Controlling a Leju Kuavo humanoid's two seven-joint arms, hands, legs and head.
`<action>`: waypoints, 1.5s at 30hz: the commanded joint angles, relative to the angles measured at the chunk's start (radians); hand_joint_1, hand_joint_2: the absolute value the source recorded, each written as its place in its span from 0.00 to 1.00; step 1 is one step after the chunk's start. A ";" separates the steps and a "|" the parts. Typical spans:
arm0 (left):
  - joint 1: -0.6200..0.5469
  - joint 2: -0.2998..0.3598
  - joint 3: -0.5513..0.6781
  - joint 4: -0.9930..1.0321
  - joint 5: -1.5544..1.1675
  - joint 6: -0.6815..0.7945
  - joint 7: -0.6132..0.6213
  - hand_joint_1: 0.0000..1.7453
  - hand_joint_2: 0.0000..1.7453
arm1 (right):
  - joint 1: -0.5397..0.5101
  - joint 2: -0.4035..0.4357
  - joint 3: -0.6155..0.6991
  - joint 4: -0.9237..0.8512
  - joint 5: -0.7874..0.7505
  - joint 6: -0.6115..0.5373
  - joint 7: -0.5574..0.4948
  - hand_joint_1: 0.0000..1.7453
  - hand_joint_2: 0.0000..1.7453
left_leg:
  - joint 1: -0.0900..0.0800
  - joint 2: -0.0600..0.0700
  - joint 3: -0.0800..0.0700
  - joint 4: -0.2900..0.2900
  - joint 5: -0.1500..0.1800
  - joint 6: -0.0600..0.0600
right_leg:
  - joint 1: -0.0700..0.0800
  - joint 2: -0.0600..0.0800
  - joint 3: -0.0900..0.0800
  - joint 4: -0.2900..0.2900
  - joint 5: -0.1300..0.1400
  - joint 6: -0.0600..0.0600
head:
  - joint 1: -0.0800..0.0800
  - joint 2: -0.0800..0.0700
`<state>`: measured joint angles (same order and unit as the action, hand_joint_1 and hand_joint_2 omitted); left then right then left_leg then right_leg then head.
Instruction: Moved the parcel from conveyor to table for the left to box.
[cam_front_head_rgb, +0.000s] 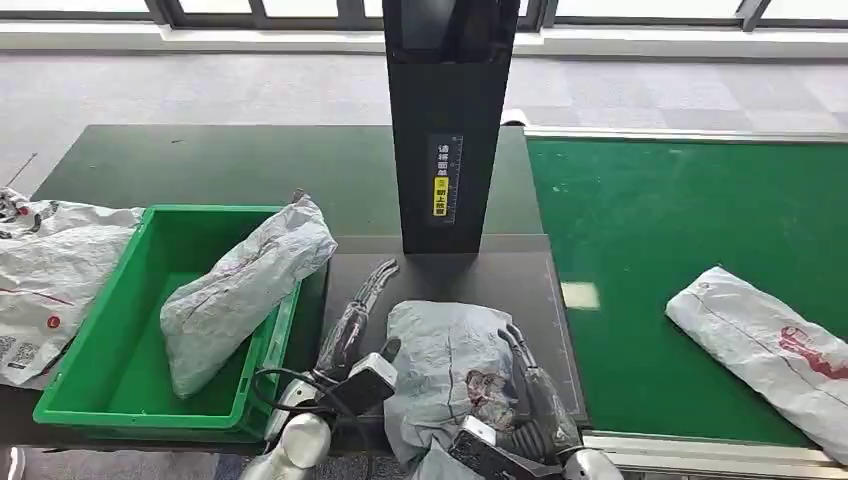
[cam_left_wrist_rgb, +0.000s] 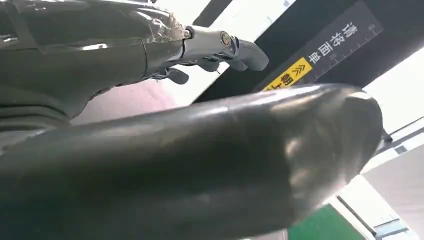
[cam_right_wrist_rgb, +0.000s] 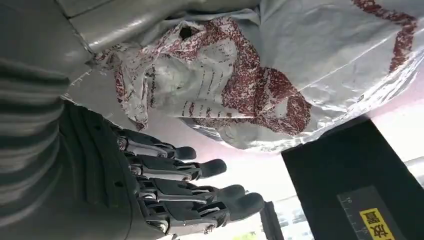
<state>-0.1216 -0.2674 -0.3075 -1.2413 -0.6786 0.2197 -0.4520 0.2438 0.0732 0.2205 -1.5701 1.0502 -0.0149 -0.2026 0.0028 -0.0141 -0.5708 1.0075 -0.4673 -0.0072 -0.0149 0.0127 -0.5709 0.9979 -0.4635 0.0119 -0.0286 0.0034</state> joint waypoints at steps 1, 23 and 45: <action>0.005 0.046 -0.011 -0.001 -0.008 -0.008 0.024 0.00 0.00 | -0.028 -0.020 0.006 0.018 0.025 -0.004 0.008 0.00 1.00 | 0.001 0.002 0.001 -0.002 0.000 0.000 | 0.001 0.001 0.001 -0.002 0.001 -0.001 | 0.000 0.000; 0.035 0.084 -0.122 -0.045 -0.331 0.019 0.099 0.00 0.00 | 0.014 0.047 -0.068 -0.248 -0.215 -0.183 -0.310 0.00 1.00 | 0.000 0.000 0.001 -0.001 0.000 0.000 | 0.000 -0.001 0.000 -0.001 0.000 -0.001 | 0.000 0.000; -0.116 0.130 -0.354 0.345 -0.326 -0.349 -0.034 0.00 1.00 | -0.009 0.051 -0.111 -0.256 -0.302 -0.148 -0.357 0.00 1.00 | 0.000 -0.001 0.003 -0.002 0.001 0.000 | 0.000 -0.004 0.004 -0.002 0.000 0.000 | 0.000 0.000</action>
<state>-0.1710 -0.1873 -0.5409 -1.0415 -1.0702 -0.0350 -0.4180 0.2651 0.1064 0.1507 -1.8513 0.7637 -0.1709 -0.5573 0.0027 -0.0169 -0.5688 1.0075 -0.4672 -0.0070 -0.0150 0.0092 -0.5675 0.9977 -0.4639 0.0122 -0.0286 0.0034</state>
